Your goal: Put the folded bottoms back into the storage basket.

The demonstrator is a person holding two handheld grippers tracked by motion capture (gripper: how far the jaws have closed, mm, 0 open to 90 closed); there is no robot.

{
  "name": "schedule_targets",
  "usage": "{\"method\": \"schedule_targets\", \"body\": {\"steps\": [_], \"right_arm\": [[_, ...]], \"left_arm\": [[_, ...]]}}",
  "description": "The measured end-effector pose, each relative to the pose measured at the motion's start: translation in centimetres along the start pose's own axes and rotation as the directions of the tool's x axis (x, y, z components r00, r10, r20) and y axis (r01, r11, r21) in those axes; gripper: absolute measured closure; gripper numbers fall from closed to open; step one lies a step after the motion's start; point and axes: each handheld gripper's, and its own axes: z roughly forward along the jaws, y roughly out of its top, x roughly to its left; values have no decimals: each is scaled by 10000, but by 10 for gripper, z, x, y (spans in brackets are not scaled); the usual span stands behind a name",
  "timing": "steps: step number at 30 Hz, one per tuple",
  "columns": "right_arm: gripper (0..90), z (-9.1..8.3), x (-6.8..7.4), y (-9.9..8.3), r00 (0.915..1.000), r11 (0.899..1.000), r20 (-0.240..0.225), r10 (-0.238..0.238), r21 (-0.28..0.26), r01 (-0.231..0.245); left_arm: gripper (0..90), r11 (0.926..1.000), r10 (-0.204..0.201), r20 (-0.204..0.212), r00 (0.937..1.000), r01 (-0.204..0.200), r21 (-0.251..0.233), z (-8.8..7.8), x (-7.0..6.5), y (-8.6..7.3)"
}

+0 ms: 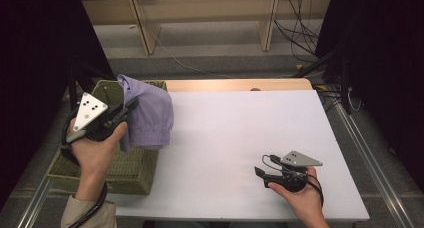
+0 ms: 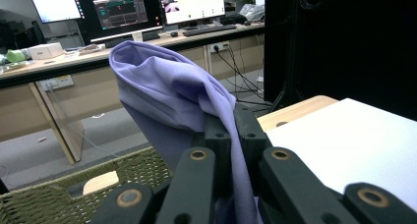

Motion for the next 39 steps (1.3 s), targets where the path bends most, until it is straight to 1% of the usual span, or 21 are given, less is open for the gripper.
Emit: {"method": "schedule_targets", "body": {"steps": [17,20,30,39], "right_arm": [[282,0,0,0,10000,10000,3,-25,13,25],[282,0,0,0,10000,10000,4,0,1,0],[282,1,0,0,10000,10000,-15,2,-49,-2],[282,1,0,0,10000,10000,-15,-8,-37,8]], "left_arm": [[863,9999,-48,-102,9999,47,-130,-4,4,2],[863,9998,-126,-121,9998,124,-159,-5,6,3],[863,9997,-124,-207,9997,120,-202,-7,8,3],[863,9983,-81,-330,9994,62,-574,-7,10,1]]}}
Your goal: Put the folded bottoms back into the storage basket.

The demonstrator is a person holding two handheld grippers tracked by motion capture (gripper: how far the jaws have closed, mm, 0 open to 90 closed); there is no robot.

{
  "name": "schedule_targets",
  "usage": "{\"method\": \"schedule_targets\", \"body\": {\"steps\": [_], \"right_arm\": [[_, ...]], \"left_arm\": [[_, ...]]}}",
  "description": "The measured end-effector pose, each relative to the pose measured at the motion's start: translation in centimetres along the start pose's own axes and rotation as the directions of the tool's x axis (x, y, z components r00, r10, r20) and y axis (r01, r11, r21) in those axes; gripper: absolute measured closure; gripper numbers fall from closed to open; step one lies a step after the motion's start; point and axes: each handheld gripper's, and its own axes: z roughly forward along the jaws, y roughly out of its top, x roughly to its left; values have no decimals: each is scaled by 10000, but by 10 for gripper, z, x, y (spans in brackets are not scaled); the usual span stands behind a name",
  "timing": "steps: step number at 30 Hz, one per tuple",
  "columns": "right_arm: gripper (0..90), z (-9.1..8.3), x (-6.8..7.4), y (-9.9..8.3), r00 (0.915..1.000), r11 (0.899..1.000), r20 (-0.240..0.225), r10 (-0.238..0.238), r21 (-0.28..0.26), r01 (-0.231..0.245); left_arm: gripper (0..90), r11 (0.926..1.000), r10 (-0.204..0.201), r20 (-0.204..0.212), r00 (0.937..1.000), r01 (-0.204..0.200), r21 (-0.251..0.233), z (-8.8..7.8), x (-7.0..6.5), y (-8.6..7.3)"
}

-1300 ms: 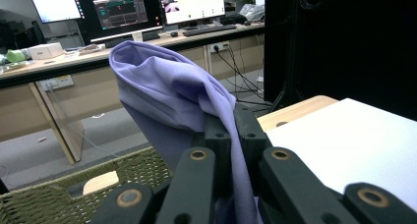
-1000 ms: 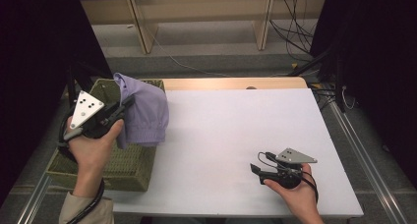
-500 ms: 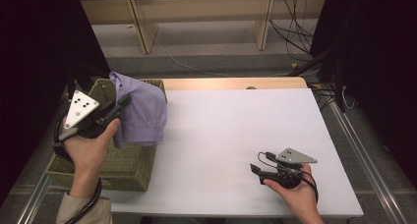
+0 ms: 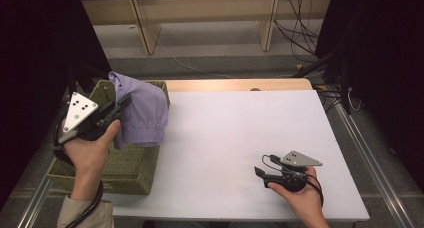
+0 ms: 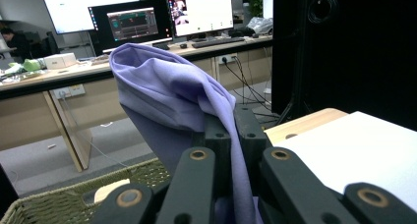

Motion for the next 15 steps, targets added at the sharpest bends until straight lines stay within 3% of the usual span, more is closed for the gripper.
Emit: {"method": "schedule_targets", "body": {"steps": [15], "right_arm": [[282,0,0,0,10000,10000,-10,-15,27,15]], "left_arm": [[863,9996,252,-157,9996,-254,-133,-5,2,4]]}}
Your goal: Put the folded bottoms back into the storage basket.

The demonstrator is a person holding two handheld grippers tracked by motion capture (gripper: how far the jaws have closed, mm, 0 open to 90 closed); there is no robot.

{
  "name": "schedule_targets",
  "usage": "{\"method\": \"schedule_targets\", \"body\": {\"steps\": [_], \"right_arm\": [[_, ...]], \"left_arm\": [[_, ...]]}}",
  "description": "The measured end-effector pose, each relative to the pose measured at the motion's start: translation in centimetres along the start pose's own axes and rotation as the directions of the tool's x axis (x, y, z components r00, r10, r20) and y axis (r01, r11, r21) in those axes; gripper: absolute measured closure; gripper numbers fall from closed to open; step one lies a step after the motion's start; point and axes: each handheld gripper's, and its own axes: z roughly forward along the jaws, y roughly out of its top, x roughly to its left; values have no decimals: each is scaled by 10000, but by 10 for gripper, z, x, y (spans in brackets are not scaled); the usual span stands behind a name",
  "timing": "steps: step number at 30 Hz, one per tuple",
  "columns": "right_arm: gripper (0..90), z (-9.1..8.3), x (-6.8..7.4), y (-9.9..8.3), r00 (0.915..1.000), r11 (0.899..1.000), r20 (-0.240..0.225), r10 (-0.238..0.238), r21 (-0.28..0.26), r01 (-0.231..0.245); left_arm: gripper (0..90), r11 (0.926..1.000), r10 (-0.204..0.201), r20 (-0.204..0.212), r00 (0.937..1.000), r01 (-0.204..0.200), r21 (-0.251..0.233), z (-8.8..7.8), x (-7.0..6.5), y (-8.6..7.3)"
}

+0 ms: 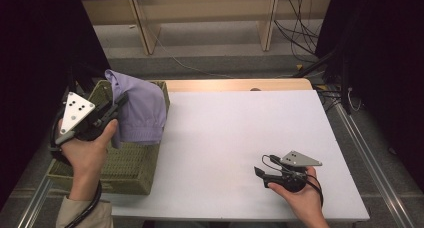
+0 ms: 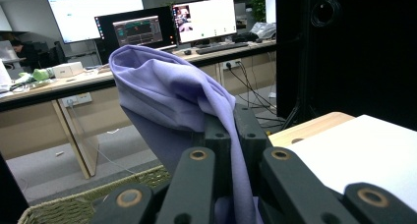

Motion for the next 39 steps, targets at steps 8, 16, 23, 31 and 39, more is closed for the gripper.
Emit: {"method": "schedule_targets", "body": {"steps": [8,16,23,31,39], "right_arm": [[282,0,0,0,10000,10000,7,-1,-2,1],[282,0,0,0,10000,10000,-5,-3,-6,3],[282,0,-1,0,10000,10000,0,-23,8,23],[283,0,-1,0,10000,10000,8,0,-23,0],[282,0,-1,0,10000,10000,13,8,-18,-8]], "left_arm": [[862,10000,-59,-136,9999,58,-68,-3,4,1],[862,9998,-140,-280,9995,136,-145,-7,11,2],[863,9997,-213,-390,9990,207,-157,-10,16,3],[863,9993,-297,-462,9985,288,-220,-13,19,3],[862,9990,-372,-579,9976,357,-267,-16,23,4]]}}
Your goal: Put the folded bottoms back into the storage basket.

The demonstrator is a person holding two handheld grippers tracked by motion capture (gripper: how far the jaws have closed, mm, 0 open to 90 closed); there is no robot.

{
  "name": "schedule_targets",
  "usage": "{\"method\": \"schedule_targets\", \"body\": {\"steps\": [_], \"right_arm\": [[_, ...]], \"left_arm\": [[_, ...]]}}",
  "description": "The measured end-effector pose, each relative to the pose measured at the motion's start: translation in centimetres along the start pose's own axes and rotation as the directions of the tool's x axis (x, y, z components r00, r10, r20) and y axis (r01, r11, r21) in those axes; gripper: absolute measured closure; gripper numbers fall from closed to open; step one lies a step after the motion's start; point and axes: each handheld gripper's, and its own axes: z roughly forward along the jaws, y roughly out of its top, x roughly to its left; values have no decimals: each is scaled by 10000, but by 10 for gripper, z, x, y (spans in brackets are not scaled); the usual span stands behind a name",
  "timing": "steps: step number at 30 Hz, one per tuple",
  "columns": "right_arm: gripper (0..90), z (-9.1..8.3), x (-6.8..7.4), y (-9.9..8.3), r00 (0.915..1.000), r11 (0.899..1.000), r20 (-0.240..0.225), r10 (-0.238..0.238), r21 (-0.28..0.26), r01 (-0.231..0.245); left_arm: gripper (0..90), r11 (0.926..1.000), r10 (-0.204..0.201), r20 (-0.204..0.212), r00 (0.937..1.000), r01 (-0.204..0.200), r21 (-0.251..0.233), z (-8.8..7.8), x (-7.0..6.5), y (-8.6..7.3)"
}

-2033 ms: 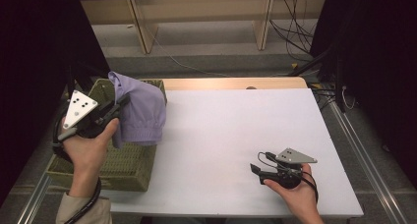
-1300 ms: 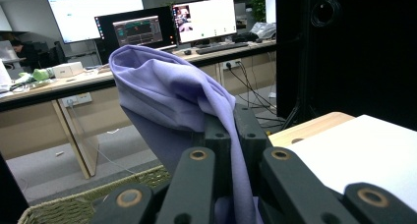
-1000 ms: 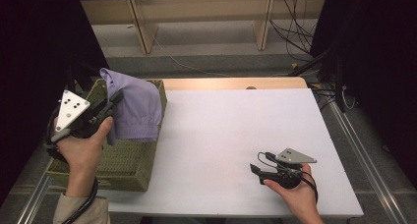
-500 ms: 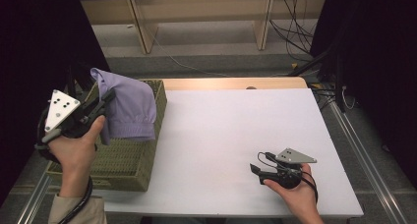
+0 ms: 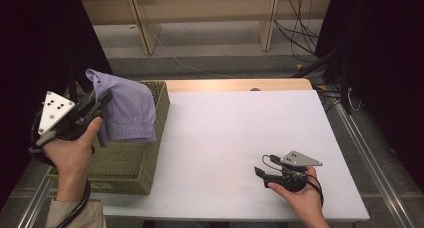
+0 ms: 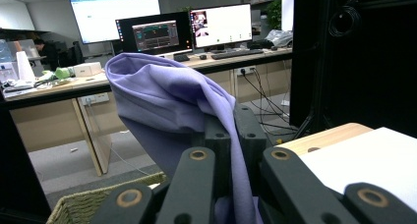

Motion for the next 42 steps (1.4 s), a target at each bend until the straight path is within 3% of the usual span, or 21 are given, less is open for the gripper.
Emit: {"method": "schedule_targets", "body": {"steps": [42], "right_arm": [[282,-1,0,0,10000,10000,-5,-8,35,8]], "left_arm": [[862,10000,-18,-419,9991,18,5,-6,13,1]]}}
